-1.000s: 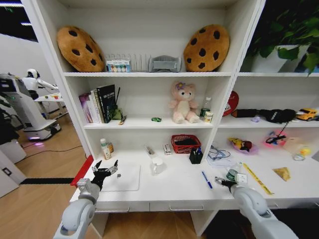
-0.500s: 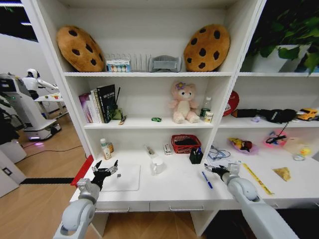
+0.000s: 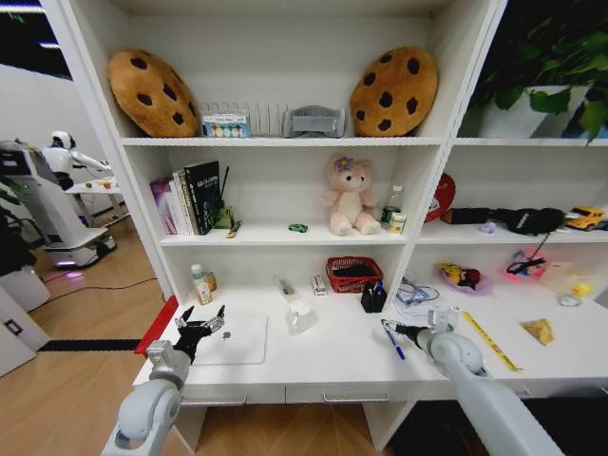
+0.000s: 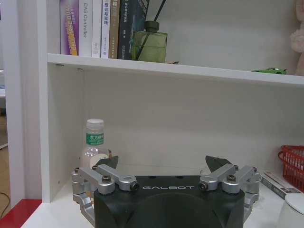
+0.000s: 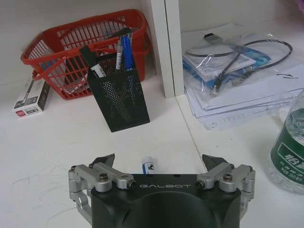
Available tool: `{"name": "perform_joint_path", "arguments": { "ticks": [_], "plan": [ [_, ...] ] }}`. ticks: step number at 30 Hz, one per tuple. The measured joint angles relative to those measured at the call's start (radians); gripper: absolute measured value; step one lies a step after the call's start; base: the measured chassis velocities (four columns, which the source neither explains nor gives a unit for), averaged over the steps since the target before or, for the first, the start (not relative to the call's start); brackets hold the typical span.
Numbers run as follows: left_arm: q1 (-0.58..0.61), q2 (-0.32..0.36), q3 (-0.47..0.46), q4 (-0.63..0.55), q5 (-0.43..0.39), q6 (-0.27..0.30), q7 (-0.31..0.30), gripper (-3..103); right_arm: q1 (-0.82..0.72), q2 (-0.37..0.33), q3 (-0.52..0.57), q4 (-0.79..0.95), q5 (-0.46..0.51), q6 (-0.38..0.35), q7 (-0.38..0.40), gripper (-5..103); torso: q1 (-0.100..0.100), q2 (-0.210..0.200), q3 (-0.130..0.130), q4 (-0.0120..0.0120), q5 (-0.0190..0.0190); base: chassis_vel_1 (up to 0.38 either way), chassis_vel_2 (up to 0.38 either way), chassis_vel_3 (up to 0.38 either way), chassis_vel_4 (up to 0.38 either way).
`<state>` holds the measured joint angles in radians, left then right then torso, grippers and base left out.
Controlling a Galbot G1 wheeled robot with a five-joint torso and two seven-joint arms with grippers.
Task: Organize the objects on the table.
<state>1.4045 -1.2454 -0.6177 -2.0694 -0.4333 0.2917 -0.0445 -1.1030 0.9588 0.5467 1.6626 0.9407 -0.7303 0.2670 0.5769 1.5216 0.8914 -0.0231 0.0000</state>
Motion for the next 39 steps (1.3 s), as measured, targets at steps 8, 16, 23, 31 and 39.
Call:
{"name": "perform_joint_path", "arguments": {
  "ticks": [8,16,23,31,39],
  "plan": [
    [0.0,0.0,0.0,0.0,0.0,0.0,0.0,100,0.053,-0.026,-0.036,-0.092,-0.067,-0.008,-0.119,100,0.0,0.0,0.0,0.0,0.0001,0.0,0.0,0.0,0.0],
    [0.0,0.0,0.0,0.0,0.0,0.0,0.0,100,0.093,-0.017,-0.092,-0.133,-0.096,-0.008,-0.126,100,0.0,0.0,0.0,0.0,0.0,0.0,0.0,0.0,0.0],
    [0.0,0.0,0.0,0.0,0.0,0.0,0.0,100,0.127,-0.012,-0.123,-0.172,-0.098,-0.007,-0.122,100,0.0,0.0,0.0,0.0,0.0,0.0,0.0,0.0,0.0],
    [0.0,0.0,0.0,0.0,0.0,0.0,0.0,100,0.142,-0.01,-0.147,-0.185,-0.102,-0.006,-0.115,88,0.0,0.0,0.0,0.0001,0.0,0.0,0.0,0.0,0.0],
    [0.0,0.0,0.0,0.0,0.0,0.0,0.0,100,0.134,-0.007,-0.152,-0.169,-0.103,-0.005,-0.101,77,0.0,0.0,0.0,0.0,-0.0001,0.0,0.0,0.0,0.0]
  ]
}}
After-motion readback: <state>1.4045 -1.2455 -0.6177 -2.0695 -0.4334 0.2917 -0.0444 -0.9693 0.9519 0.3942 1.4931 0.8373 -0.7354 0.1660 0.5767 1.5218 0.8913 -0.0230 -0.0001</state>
